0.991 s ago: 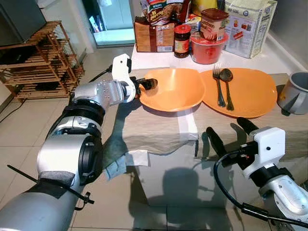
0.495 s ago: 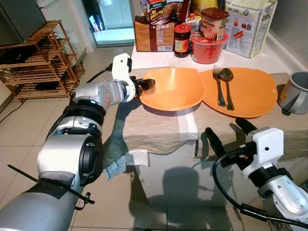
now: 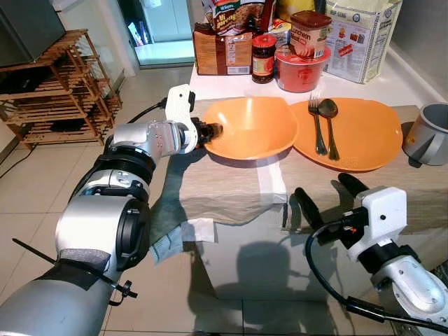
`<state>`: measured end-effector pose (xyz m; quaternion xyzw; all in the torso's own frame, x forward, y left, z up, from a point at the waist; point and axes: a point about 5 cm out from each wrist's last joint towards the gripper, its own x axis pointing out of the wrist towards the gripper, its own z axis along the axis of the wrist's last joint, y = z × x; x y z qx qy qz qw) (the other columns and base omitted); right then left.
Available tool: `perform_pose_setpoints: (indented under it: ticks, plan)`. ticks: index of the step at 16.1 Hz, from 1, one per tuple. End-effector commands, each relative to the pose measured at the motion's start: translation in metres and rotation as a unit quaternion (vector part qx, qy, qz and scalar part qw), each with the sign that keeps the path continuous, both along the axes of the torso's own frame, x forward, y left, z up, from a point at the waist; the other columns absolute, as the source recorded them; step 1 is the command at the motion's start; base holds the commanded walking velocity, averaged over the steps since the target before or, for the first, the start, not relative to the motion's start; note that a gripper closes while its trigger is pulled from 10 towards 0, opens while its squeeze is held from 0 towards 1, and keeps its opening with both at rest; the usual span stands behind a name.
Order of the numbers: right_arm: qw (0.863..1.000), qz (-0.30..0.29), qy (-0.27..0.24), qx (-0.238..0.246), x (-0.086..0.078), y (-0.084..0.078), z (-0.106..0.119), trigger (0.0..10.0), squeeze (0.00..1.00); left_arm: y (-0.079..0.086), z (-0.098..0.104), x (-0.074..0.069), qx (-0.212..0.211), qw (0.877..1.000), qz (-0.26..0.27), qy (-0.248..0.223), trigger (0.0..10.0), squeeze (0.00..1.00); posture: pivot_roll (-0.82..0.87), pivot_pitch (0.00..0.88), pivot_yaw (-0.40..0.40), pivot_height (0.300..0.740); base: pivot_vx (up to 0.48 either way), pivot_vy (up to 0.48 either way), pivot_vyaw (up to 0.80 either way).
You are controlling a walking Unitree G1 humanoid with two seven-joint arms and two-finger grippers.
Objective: Setting the table
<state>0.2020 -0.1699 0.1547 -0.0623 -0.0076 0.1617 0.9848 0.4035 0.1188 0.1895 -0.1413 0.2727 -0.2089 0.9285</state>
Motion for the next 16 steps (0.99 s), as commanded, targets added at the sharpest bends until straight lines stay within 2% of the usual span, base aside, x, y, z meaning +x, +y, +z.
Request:
perform_pose_setpoints:
  ticks: [1, 9, 11, 14, 16]
  plan:
    - [1.000, 0.002, 0.005, 0.002, 0.0005, 0.0019, -0.0020, 10.0, 0.00, 0.0011, 0.0071, 0.0020, 0.010, 1.000, -0.002, -0.007, 0.0, 0.00, -0.25, 0.010, 0.140, 0.740, 0.000, 0.000, 0.00]
    - [1.000, 0.001, 0.007, 0.002, 0.0007, 0.0021, -0.0030, 10.0, 0.00, -0.0018, 0.0119, 0.0030, 0.010, 0.999, -0.021, -0.034, 0.0, 0.00, -0.25, 0.017, 0.138, 0.740, 0.000, 0.000, 0.00]
    - [1.000, -0.002, 0.009, 0.003, 0.0000, 0.0032, -0.0039, 10.0, 0.00, 0.0000, 0.0073, 0.0024, 0.037, 0.998, -0.031, -0.049, 0.0, 0.00, -0.24, 0.025, 0.141, 0.740, 0.000, 0.000, 0.00]
    - [1.000, -0.001, 0.010, 0.003, 0.0002, 0.0038, -0.0045, 10.0, 0.00, 0.0021, 0.0073, 0.0025, 0.037, 0.997, -0.032, -0.060, 0.0, 0.00, -0.24, 0.026, 0.140, 0.740, 0.000, 0.000, 0.00]
    - [1.000, -0.001, 0.011, 0.003, 0.0002, 0.0039, -0.0057, 10.0, 0.00, 0.0041, 0.0131, 0.0037, 0.043, 0.994, -0.035, -0.093, 0.0, 0.00, -0.24, 0.025, 0.136, 0.740, 0.000, 0.000, 0.00]
